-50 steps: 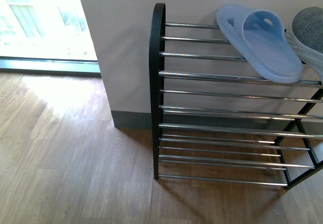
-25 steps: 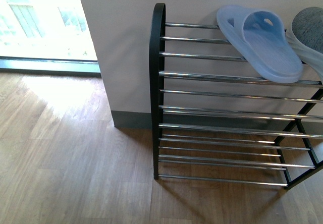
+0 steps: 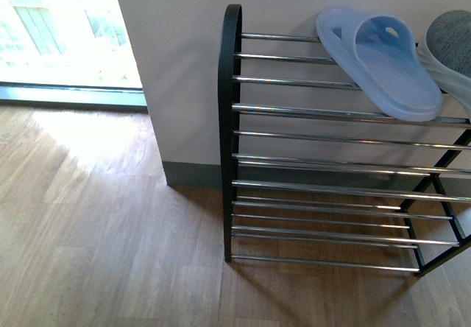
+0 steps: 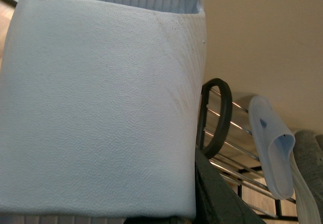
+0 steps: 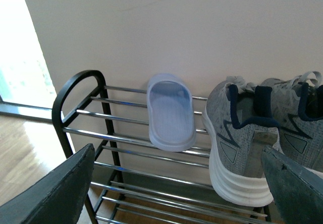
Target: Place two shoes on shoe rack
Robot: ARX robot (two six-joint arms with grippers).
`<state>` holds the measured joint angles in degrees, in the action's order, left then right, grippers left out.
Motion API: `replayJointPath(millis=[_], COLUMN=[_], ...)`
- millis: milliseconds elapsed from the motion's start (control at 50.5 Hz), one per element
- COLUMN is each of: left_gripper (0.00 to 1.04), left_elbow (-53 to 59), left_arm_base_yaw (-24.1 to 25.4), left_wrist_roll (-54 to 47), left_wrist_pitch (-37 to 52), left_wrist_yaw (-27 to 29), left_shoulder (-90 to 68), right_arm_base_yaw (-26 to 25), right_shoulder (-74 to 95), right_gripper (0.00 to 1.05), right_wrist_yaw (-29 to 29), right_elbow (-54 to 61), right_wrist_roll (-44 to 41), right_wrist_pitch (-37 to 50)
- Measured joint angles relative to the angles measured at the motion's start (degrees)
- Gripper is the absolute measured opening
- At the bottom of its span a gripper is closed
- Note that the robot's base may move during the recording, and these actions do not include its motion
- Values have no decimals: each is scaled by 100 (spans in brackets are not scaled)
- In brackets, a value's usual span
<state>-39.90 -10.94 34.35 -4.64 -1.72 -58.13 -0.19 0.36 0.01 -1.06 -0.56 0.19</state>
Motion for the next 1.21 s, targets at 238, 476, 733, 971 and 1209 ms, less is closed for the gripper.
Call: replayJointPath(millis=[238,476,733,971,1209], left_gripper=[2,2,2,2,2], left_elbow=[-1453,-2562,-3565,-4472,-4546], left_arm_base_yaw=[-929,-1311,-1650,-2009,-2094], left_wrist_roll=[-398,-160,85,481,922], left_wrist_pitch=[208,546,538,566,765], left_wrist_yaw=[-166,-455,-800,-1016,-841], left_shoulder=[-2022,-3620,-4557,-5405,-5766], right_arm_base_yaw=[0,0,0,0,0], right_shoulder=[-2,-2,-2,-2,-2], right_gripper=[95,95,95,95,95], right_wrist_yaw=[0,0,0,0,0], right_elbow=[0,0,0,0,0], right_wrist_roll=[0,0,0,0,0], right_wrist_pitch=[0,0,0,0,0])
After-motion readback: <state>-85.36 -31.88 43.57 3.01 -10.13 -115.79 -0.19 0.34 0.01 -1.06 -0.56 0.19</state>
